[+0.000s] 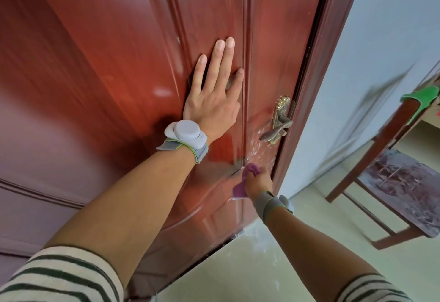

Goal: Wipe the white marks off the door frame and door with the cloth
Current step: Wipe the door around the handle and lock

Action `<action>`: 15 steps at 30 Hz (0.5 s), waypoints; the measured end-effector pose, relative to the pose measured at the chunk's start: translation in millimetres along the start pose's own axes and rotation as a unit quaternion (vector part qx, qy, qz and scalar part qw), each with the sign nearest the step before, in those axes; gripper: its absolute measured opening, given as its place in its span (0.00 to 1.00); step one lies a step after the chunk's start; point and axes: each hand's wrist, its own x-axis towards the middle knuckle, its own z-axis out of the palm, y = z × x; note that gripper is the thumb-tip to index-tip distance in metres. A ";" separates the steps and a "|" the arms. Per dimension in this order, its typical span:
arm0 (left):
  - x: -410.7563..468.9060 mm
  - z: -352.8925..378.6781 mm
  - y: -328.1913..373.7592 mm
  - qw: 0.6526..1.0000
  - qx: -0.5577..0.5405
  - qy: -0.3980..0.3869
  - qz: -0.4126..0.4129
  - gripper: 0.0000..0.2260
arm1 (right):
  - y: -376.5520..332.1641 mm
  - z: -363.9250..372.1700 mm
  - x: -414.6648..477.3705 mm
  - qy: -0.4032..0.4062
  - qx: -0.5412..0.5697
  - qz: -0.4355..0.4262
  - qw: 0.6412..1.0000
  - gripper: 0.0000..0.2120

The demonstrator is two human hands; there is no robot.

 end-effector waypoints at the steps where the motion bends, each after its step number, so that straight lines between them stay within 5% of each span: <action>1: 0.5 0.0 0.4 1.000 -0.002 0.003 -0.001 0.16 | -1.9 3.1 -1.0 0.007 0.011 -0.026 1.000 0.10; 5: -0.9 1.0 2.7 1.000 -0.002 0.006 -0.002 0.16 | -18.3 22.3 -3.2 0.018 0.044 -0.081 0.996 0.10; 10: -0.1 6.2 3.1 1.000 0.013 0.026 -0.004 0.16 | -4.3 22.2 34.6 -0.030 0.054 0.099 0.993 0.15; 12: -0.8 6.3 4.7 0.999 0.025 0.029 -0.003 0.16 | 19.2 18.6 53.9 -0.094 -0.084 0.094 0.988 0.20; 15: 0.5 5.3 5.3 0.999 0.034 0.025 -0.004 0.17 | 19.2 4.1 52.4 -0.065 -0.023 0.084 0.994 0.16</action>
